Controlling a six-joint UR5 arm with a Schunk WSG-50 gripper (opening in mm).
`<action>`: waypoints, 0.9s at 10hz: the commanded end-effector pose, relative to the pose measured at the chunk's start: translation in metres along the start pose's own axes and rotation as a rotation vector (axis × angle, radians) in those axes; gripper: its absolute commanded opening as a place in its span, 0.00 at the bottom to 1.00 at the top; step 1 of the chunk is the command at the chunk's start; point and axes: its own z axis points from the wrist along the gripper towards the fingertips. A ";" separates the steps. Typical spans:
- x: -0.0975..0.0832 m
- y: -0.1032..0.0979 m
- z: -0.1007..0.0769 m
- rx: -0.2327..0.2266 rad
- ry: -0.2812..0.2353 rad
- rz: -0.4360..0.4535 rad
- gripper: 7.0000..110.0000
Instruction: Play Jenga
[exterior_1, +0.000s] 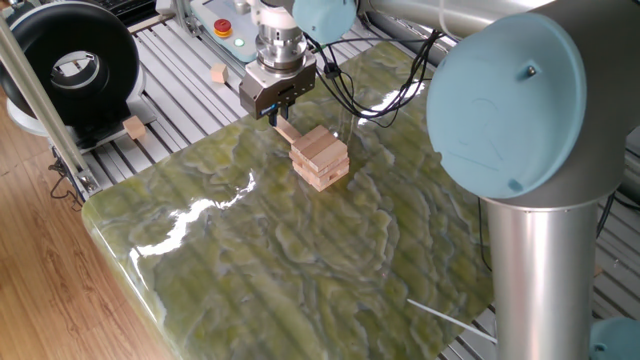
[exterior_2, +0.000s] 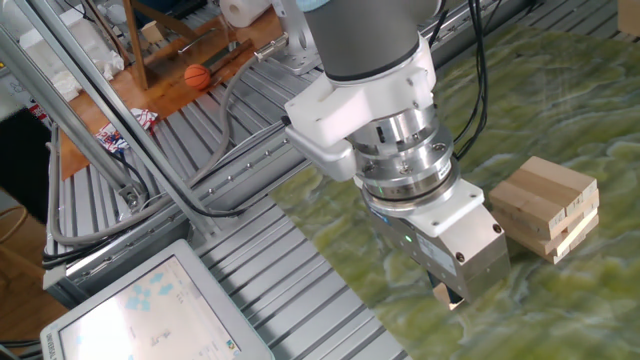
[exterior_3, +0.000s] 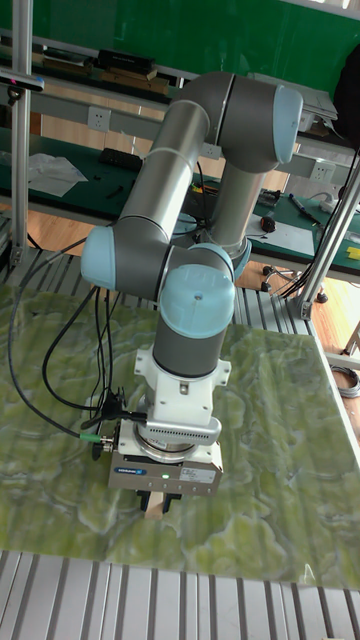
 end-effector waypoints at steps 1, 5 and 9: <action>-0.001 0.001 -0.001 -0.011 -0.002 0.008 0.15; -0.002 -0.006 -0.005 -0.018 -0.001 -0.001 0.15; 0.007 -0.034 -0.005 -0.029 -0.006 -0.034 0.15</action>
